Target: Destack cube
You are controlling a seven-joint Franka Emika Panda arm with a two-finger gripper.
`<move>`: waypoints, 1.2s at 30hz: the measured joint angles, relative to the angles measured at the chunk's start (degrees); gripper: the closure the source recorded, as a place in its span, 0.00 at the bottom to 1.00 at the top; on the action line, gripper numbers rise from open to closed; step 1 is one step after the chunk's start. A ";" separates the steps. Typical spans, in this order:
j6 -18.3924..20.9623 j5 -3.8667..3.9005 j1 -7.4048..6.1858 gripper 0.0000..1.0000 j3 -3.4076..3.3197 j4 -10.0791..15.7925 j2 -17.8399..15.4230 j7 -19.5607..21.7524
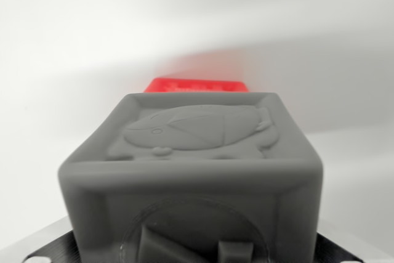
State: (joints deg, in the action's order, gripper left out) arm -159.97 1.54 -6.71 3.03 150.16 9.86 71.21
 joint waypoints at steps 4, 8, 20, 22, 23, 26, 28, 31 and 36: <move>1.28 -0.21 0.00 1.00 0.06 0.09 -1.40 -0.16; 2.61 -0.46 0.00 1.00 0.10 0.17 -2.83 -0.32; 7.43 -1.09 0.00 1.00 0.18 0.32 -7.99 -0.76; 8.42 -1.20 0.00 1.00 0.19 0.32 -8.99 -0.83; 8.93 -1.25 -0.01 1.00 0.19 0.32 -9.49 -0.87; 10.31 -1.38 -0.01 1.00 0.20 0.29 -10.82 -0.98; 11.45 -1.48 -0.03 1.00 0.20 0.19 -11.90 -1.06; 13.06 -1.62 -0.05 1.00 0.20 -0.02 -13.35 -1.17; 13.99 -1.68 -0.12 1.00 0.33 -0.55 -13.98 -0.84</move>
State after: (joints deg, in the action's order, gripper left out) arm -145.99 -0.14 -6.83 3.35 149.62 -4.12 70.37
